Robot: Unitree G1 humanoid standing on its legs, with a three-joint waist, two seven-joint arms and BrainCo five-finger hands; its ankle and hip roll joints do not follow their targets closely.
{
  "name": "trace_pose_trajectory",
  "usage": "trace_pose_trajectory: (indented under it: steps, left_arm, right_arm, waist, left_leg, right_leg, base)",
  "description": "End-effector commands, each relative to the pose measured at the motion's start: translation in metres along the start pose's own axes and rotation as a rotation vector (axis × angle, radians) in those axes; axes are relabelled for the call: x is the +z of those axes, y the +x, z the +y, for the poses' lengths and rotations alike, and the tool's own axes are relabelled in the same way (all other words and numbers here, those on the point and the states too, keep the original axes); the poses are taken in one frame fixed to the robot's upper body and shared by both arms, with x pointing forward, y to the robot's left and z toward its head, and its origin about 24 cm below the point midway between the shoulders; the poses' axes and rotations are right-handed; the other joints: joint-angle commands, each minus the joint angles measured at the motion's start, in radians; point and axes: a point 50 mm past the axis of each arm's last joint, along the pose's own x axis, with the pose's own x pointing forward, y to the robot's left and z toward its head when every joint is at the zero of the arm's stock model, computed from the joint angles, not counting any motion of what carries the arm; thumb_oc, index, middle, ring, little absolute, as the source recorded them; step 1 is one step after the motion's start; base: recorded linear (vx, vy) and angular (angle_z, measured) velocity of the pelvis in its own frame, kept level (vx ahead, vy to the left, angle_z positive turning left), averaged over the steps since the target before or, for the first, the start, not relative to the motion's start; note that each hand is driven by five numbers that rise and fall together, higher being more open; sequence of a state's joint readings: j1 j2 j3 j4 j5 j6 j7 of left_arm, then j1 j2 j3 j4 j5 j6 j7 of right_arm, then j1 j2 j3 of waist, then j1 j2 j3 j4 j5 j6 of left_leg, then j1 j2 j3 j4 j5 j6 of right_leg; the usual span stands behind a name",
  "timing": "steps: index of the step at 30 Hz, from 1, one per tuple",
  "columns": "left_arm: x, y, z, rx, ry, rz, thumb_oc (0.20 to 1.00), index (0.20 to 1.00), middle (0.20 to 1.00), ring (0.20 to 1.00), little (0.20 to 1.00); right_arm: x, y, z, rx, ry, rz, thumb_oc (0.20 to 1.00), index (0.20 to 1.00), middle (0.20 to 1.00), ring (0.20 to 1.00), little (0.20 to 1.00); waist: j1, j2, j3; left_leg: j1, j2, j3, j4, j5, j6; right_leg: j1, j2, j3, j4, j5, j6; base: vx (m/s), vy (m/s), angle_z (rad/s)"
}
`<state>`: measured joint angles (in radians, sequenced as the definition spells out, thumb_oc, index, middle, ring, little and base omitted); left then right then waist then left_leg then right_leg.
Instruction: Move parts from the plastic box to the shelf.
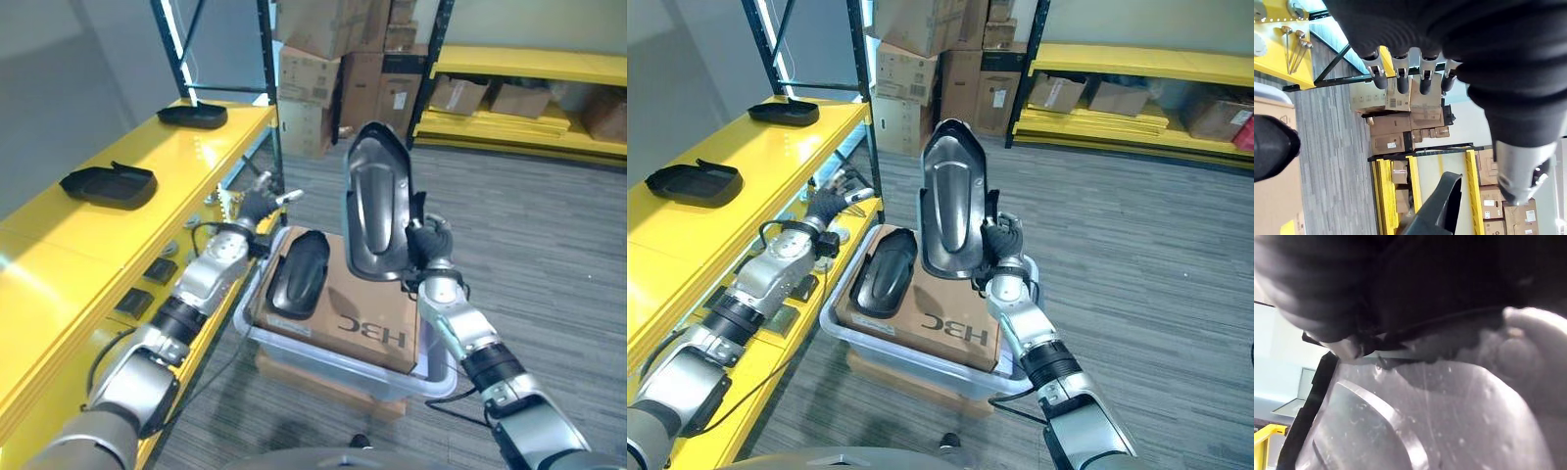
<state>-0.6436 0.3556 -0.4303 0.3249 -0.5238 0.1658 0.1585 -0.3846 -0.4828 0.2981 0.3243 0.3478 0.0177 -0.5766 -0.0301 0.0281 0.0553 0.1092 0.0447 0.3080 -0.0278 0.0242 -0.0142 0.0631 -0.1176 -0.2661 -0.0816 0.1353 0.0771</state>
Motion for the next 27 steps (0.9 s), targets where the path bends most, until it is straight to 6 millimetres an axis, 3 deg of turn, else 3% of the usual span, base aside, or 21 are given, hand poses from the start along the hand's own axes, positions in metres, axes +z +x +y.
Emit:
trace_pose_trajectory:
  steps: [1,27]
  left_arm:
    - [0.032,0.012,-0.021,-0.088,0.017,-0.118,1.000,1.000,1.000,1.000,1.000]
    - [-0.014,0.009,-0.078,-0.227,-0.002,0.071,1.000,1.000,1.000,1.000,1.000]
  right_arm:
    - [0.055,0.017,0.005,-0.001,0.104,-0.220,0.200,0.200,0.200,0.200,0.200]
    - [0.046,0.009,0.034,0.061,0.162,-0.141,0.200,0.200,0.200,0.200,0.200]
  waist:
    - [0.029,-0.024,-0.021]
    - [0.007,-0.032,-0.027]
  left_leg:
    - [-0.016,0.087,0.013,0.063,-0.051,-0.057]
    - [0.001,0.086,0.026,0.058,-0.057,-0.052]
  right_leg:
    - [0.026,-0.080,-0.030,0.005,-0.049,0.106]
    - [0.026,-0.073,-0.015,0.006,-0.052,0.105]
  base:
    - [0.00,0.000,0.00]
    - [0.00,-0.002,-0.01]
